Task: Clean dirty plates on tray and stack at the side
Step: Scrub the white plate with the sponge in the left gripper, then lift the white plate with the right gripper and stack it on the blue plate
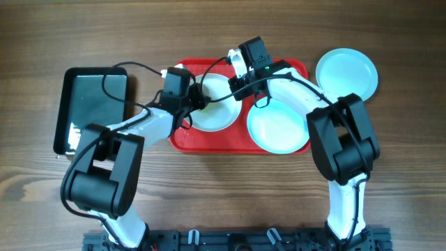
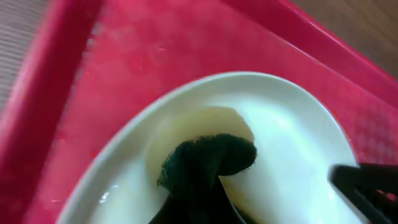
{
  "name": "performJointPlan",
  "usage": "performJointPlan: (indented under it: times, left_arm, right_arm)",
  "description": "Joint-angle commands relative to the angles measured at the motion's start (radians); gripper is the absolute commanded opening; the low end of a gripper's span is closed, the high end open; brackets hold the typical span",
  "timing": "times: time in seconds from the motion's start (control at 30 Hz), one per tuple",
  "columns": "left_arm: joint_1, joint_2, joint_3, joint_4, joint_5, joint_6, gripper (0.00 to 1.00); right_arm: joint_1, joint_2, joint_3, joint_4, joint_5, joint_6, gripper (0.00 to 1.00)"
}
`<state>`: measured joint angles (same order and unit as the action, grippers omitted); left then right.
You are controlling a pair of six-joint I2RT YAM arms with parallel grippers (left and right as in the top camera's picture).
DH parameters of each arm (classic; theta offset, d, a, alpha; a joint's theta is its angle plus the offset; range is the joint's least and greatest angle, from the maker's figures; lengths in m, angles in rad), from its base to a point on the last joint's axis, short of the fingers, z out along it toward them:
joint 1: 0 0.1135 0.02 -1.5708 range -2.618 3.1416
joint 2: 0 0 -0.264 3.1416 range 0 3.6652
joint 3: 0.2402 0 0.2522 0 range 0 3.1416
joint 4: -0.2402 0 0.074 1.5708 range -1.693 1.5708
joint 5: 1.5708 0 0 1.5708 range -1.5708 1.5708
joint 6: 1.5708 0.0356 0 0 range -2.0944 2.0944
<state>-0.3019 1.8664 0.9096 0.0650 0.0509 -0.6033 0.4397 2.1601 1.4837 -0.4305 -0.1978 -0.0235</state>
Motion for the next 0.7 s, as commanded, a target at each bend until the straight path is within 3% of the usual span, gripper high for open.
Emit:
performJointPlan:
  times: [0.0, 0.13, 0.27, 0.37, 0.43, 0.5, 0.53, 0.6, 0.67]
  left_arm:
    - [0.069, 0.011, -0.006, -0.1, -0.207, 0.021, 0.04]
    - [0.15, -0.163, -0.006, -0.221, -0.259, 0.037, 0.04]
    - [0.15, -0.464, -0.006, -0.277, -0.32, 0.088, 0.04]
    - [0.153, -0.626, -0.006, -0.374, -0.565, 0.017, 0.04]
    - [0.19, -0.634, -0.006, -0.374, -0.61, 0.015, 0.04]
    - [0.275, -0.604, -0.006, -0.399, -0.601, 0.015, 0.04]
    - [0.325, -0.577, -0.006, -0.401, -0.552, 0.015, 0.04]
    - [0.393, -0.537, -0.006, -0.427, -0.397, 0.015, 0.04]
    - [0.428, -0.497, -0.006, -0.447, -0.334, 0.015, 0.04]
  right_arm:
    - [-0.009, 0.026, -0.005, -0.015, 0.044, 0.001, 0.04]
    - [-0.009, 0.026, -0.005, -0.019, 0.044, 0.0, 0.04]
    - [-0.009, 0.019, -0.002, -0.022, 0.043, 0.001, 0.04]
    - [-0.007, -0.087, 0.011, -0.028, 0.045, -0.04, 0.04]
    - [0.002, -0.174, 0.011, -0.032, 0.094, -0.093, 0.04]
    - [0.059, -0.296, 0.011, -0.031, 0.331, -0.239, 0.04]
    - [0.105, -0.342, 0.011, -0.007, 0.49, -0.322, 0.04]
    - [0.178, -0.375, 0.011, 0.031, 0.651, -0.482, 0.04]
    - [0.268, -0.378, 0.011, 0.088, 0.83, -0.671, 0.04]
